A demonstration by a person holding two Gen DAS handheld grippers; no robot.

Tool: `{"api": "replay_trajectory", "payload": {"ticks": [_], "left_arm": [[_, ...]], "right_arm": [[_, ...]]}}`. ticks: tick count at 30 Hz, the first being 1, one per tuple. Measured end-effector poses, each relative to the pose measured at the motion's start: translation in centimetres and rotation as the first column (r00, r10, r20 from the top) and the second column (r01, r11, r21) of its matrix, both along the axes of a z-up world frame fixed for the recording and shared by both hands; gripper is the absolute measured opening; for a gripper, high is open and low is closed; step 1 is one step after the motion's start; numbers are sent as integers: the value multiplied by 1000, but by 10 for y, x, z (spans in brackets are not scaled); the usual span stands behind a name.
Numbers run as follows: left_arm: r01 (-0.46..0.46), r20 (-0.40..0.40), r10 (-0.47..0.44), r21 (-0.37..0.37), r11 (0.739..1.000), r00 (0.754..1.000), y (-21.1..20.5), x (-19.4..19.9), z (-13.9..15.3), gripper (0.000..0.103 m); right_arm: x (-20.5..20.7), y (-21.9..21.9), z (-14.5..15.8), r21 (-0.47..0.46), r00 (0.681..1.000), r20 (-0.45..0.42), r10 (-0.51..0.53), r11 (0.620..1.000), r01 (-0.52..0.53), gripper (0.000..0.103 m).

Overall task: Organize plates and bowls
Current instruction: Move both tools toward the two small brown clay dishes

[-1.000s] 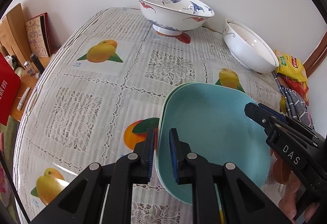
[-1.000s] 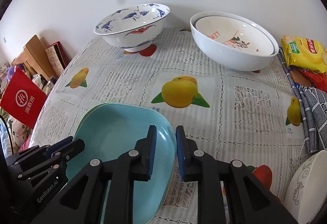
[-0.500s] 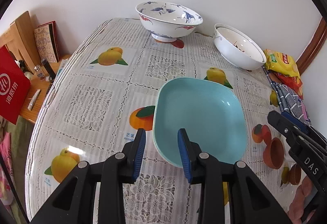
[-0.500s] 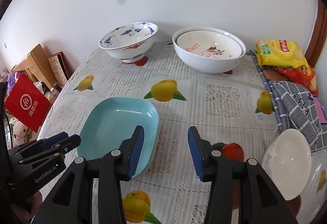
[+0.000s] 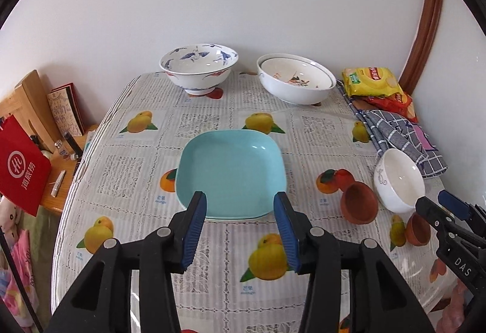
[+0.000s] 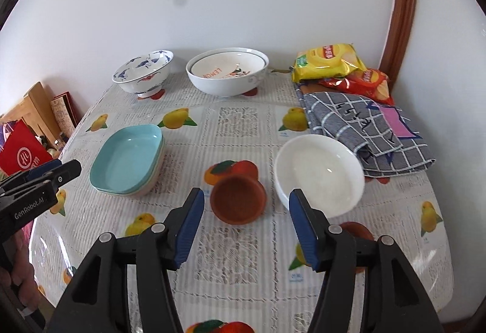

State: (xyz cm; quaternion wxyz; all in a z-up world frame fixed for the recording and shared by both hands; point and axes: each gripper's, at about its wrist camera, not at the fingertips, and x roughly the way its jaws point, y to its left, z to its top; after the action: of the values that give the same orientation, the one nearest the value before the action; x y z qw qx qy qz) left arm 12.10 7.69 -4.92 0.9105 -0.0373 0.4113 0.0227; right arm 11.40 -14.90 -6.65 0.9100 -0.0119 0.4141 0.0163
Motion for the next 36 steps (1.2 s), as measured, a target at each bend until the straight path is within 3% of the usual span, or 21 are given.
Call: {"api": "replay_trajectory", "payload": {"ticks": [15, 22, 36], "left_arm": [[26, 16, -27, 24, 999, 1000, -67, -8, 4, 45], [82, -72, -82, 5, 997, 994, -91, 7, -13, 45], [116, -140, -116, -9, 993, 983, -123, 41, -49, 45]], "right_arm": [[-42, -96, -5, -41, 994, -10, -106, 994, 106, 62], [-43, -128, -27, 6, 987, -53, -154, 988, 155, 62], [-21, -157, -70, 65, 975, -127, -181, 980, 190, 62]]}}
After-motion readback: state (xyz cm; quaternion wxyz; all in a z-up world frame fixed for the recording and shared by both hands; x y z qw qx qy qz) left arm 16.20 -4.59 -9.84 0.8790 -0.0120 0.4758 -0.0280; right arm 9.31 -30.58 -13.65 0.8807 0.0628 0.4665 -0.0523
